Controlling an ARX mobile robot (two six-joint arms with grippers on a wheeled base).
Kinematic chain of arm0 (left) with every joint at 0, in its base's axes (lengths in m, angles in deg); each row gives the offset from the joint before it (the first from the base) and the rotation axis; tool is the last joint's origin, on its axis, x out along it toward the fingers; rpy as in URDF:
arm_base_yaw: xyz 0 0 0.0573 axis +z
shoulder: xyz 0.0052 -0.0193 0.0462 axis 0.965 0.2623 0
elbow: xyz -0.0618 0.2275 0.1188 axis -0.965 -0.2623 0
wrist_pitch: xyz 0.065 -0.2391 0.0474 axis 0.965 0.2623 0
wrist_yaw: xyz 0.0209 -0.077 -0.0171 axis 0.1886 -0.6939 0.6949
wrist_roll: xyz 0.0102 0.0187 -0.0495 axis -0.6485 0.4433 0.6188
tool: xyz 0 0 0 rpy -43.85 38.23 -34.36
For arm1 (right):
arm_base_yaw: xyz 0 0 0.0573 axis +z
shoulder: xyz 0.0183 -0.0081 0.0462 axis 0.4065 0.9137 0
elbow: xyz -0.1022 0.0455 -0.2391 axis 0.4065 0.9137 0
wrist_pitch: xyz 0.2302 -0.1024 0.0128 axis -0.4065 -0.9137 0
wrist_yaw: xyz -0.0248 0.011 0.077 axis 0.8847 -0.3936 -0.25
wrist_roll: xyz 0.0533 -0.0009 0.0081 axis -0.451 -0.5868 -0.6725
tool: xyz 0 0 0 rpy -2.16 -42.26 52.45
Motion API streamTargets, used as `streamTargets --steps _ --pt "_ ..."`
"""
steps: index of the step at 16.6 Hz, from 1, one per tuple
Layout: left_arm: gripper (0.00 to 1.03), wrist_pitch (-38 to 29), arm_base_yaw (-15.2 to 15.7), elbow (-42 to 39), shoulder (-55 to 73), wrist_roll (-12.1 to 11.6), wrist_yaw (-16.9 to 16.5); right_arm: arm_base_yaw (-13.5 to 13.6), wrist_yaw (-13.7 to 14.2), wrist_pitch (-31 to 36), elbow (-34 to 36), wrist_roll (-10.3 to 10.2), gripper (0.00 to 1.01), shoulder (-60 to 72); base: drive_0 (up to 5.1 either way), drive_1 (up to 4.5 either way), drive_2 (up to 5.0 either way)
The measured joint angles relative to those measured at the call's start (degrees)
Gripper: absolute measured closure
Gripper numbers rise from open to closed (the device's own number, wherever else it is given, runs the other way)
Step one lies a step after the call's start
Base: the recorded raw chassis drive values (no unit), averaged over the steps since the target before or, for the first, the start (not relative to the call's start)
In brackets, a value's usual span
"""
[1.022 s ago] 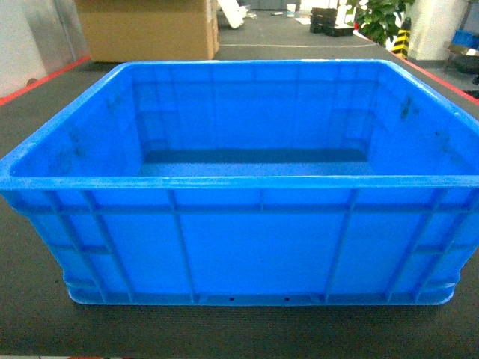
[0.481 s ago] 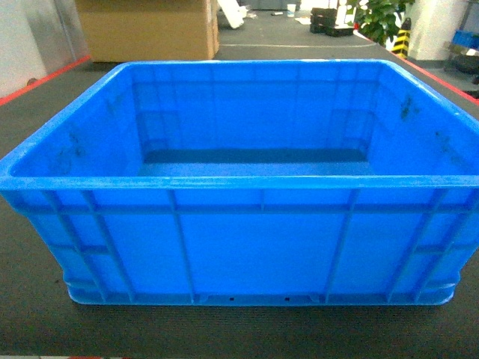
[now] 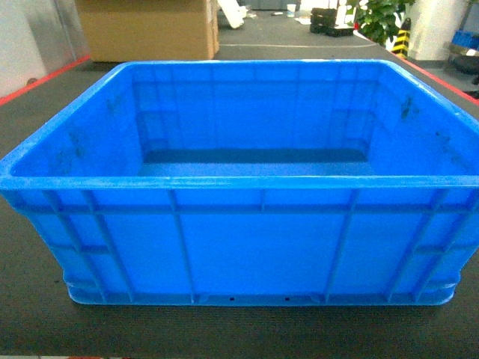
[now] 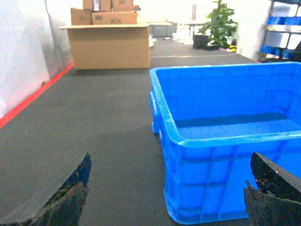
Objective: Place box next to blue box on left shelf
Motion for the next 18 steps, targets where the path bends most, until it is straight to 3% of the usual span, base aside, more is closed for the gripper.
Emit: streamTargets --steps 1,2,3,5,7,9,12,14,18 --pt "0.05 -3.15 -0.26 -0.02 2.16 -0.04 -2.14 1.90 4.13 2.38 -0.02 1.22 0.03 2.71 0.0 0.00 0.0" --pt "0.05 -7.85 -0.55 -0.02 6.29 -0.37 -2.49 1.38 4.48 4.55 -0.04 1.18 0.03 5.79 0.0 0.00 0.0" --pt "0.05 -16.44 -0.35 0.02 14.86 -0.20 -2.08 0.55 3.74 7.45 -0.59 0.37 0.03 11.96 0.0 0.00 0.0" --pt "0.05 -30.99 -1.01 2.43 33.14 -0.44 1.33 1.95 3.26 18.29 -4.33 -0.28 0.03 26.80 0.0 0.00 0.0" --pt "0.05 -39.76 -3.65 9.42 47.25 -0.83 3.74 2.21 1.75 26.29 -10.86 -0.72 0.03 39.58 0.0 0.00 0.0" --pt "0.05 -42.27 -6.21 15.87 58.77 -1.95 6.73 2.71 -0.20 28.37 -19.02 -1.42 0.03 51.34 0.0 0.00 0.0" --pt "0.05 -39.65 -8.41 25.94 72.98 -1.68 11.13 3.85 -2.10 26.77 -31.52 -1.99 0.03 67.17 0.0 0.00 0.0" --pt "0.05 -34.80 -9.84 33.31 80.43 -0.70 13.16 3.61 -2.82 23.96 -41.18 -3.54 0.03 78.36 0.0 0.00 0.0" --pt "0.05 -13.77 -12.63 48.02 89.64 4.70 15.34 2.78 -3.89 13.88 -53.22 -8.07 0.03 93.70 0.0 0.00 0.0"
